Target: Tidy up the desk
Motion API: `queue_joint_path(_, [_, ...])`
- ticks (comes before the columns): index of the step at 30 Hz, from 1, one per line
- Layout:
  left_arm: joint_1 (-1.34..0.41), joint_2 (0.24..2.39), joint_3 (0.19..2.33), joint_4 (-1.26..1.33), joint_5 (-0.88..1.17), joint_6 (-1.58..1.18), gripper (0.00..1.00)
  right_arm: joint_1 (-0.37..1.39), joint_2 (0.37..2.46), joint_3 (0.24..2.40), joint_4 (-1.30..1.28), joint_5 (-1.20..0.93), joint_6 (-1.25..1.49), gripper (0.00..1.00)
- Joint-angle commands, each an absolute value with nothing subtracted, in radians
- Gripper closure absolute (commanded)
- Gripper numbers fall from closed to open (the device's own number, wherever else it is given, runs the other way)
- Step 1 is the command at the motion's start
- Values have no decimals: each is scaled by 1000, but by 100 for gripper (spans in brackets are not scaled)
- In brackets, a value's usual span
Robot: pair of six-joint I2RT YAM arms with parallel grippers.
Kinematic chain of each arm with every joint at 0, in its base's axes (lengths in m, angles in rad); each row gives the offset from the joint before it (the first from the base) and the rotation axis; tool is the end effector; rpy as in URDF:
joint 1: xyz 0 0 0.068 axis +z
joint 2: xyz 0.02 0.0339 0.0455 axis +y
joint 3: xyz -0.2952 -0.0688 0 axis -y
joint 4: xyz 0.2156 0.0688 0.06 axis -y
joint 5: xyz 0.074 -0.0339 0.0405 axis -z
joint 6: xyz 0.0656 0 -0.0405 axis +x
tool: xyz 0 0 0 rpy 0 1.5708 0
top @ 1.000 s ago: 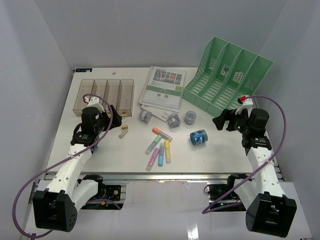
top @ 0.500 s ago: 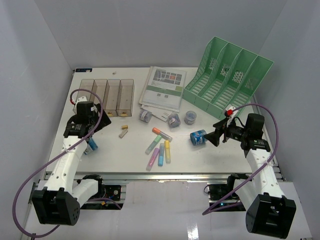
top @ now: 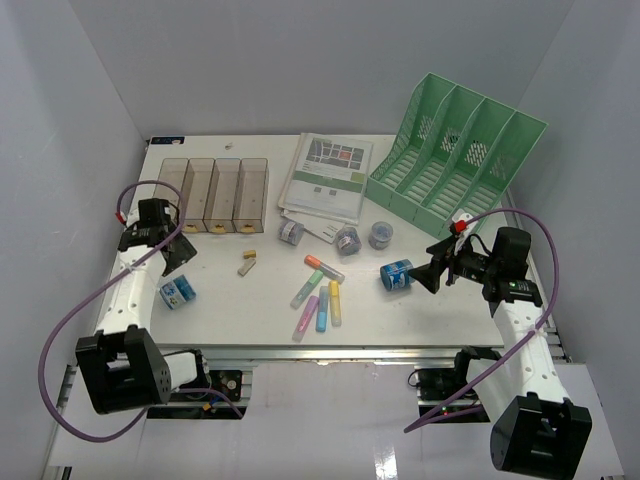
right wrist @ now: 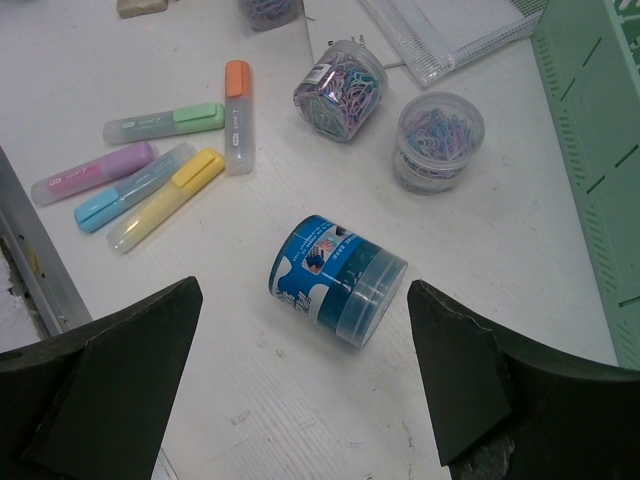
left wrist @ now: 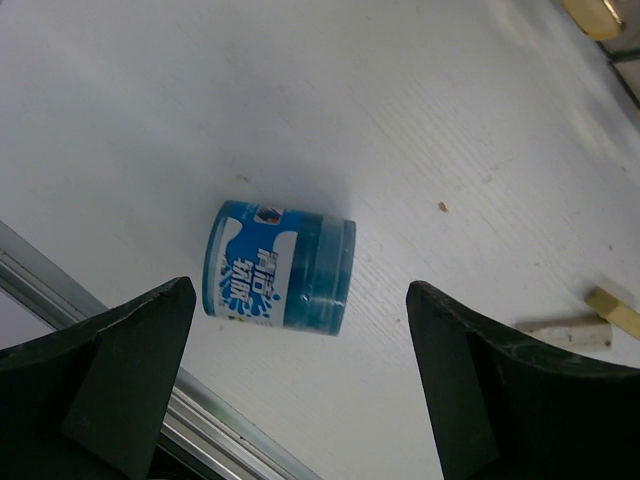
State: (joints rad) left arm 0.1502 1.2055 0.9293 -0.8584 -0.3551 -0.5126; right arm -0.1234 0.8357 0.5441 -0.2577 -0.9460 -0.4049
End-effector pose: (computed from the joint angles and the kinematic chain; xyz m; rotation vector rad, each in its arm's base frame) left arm 0.1900 0.0518 0.2653 -0.9543 2.4522 0.3591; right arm 0.1471 0.0354 0.2693 -0.7885 1.7657 0.6463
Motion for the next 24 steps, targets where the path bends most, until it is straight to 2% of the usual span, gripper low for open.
queue_joint_path(1, [247, 1263, 965, -853, -250, -436, 2, -126, 825, 587, -265, -981, -416, 10])
queue_joint_path(5, [291, 1321, 966, -841, -149, -396, 2, -124, 839, 589, -269, -1003, -410, 10])
queue_joint_path(19, [313, 1440, 958, -845, -52, -371, 2, -124, 861, 594, -281, -1019, -419, 10])
queue_joint_path(24, [315, 1491, 959, -861, -35, -388, 8, -124, 862, 592, -282, -1018, -421, 10])
